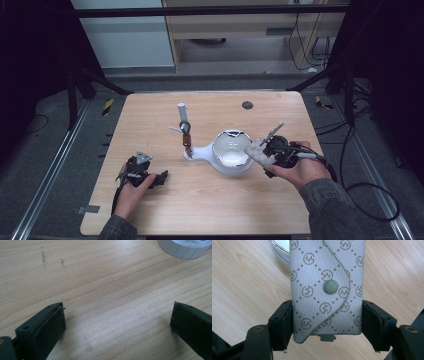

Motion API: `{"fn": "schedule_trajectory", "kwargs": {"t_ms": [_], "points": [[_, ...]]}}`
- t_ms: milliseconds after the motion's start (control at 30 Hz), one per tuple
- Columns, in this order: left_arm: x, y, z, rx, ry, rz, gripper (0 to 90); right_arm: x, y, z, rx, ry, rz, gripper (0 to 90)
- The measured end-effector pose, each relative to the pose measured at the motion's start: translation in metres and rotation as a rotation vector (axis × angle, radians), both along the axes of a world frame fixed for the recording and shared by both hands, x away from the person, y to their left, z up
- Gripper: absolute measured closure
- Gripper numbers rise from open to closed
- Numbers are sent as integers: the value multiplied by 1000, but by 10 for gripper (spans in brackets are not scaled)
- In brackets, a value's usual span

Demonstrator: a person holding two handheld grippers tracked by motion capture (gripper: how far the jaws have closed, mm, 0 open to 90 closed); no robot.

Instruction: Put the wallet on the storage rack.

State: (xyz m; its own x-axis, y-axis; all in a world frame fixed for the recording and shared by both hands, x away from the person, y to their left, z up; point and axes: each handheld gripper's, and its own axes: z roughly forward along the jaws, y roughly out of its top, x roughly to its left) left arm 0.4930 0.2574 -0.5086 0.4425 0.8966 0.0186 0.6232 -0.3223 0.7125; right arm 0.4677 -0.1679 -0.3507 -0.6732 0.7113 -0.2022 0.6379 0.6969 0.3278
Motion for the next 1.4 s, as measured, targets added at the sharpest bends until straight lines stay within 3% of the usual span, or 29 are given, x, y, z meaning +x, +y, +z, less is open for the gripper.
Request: {"fn": "schedule_trajectory", "kwargs": {"t_ms": [600,967,1400], "points": [[0,0,0,0,0,-2,0,-3,26,9,-19,11,67,315],[1,0,0,2,3,-5,0,12,61,-7,-88,53,117,315],[1,0,0,2,3,-5,0,21,67,-12,-124,60,130,315]]}}
